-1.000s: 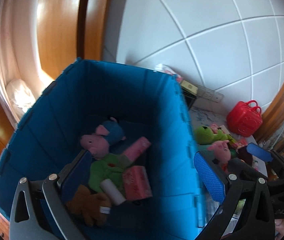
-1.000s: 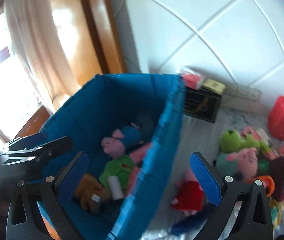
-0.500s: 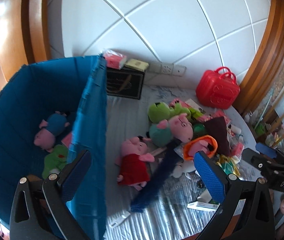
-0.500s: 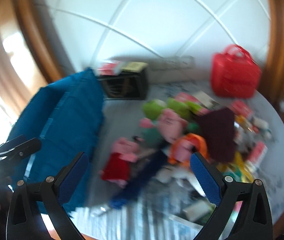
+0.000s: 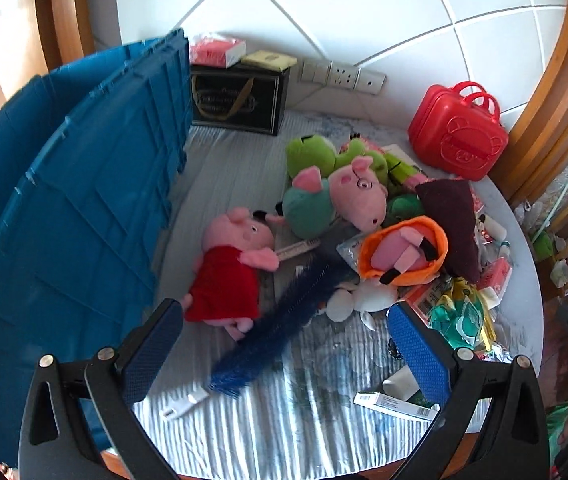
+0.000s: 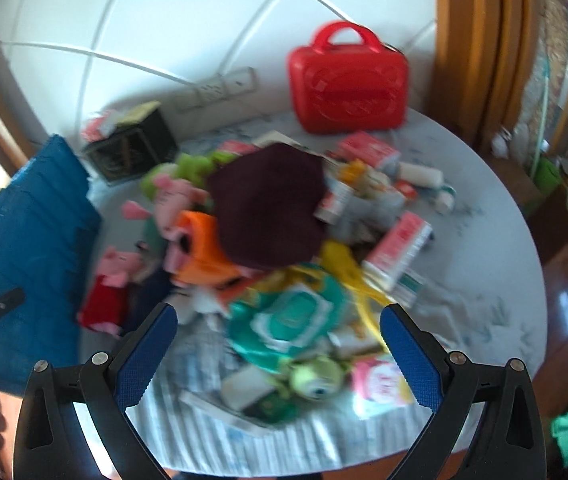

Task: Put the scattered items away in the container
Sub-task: 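Move both grippers back over the pile of items on the bed, then grasp the red-dressed Peppa Pig plush with the left gripper while the right grasps the green wipes pack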

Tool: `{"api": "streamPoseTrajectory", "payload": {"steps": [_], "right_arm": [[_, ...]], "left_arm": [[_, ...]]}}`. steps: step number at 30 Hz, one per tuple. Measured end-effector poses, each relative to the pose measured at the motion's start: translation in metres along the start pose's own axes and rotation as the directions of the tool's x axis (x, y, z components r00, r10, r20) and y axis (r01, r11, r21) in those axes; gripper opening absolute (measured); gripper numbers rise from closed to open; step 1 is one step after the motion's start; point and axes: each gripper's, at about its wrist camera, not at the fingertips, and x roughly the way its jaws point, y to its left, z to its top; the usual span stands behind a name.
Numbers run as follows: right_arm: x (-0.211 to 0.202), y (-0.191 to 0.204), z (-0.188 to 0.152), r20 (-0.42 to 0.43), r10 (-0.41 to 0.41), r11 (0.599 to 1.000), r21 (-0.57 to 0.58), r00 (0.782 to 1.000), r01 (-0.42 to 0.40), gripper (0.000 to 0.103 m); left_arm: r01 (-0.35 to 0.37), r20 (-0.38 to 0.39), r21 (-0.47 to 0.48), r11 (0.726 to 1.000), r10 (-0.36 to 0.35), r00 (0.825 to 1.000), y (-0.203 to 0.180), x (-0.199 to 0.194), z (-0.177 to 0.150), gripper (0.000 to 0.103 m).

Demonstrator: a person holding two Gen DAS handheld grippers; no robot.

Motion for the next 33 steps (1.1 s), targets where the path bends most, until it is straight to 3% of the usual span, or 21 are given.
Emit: {"api": "streamPoseTrajectory", "payload": {"steps": [4,9,15,22,33], "right_arm": [[0.017,-0.034,-0.01,-0.044,-0.03,0.999,0.019,0.999,0.031,0.103],[0.046,-0.046,-0.025,-0.126,0.0,0.999,0.04,0.992,0.005,0.103],[0.074,-0.034,-0.035,-0.172,0.013,0.999,0.043,0.985,-0.006,0.103],[0.097,-0.022,-0.042,-0.203,-0.005,0.999,0.051,0.979,0.016,0.103],[0.14,-0.012,-0.041,-0.274,-0.014,0.989,0.138,0.962,0.054,0.103]], "left_arm": [[-0.023,-0.037,-0.003,1.0,0.023,0.999,-0.008,0.018,-0.012,0.103],[-0.086,-0.072,-0.016,0.996,0.085,0.994,-0.004,0.045,-0.017,0.103],[-0.167,-0.085,0.007,0.986,0.167,0.982,0.012,0.094,-0.008,0.103],[-0.172,-0.127,0.041,0.984,0.175,0.976,0.024,0.147,0.005,0.103],[-0.199,-0.16,0.039,0.979,0.203,0.966,0.048,0.198,0.02,0.103]]}}
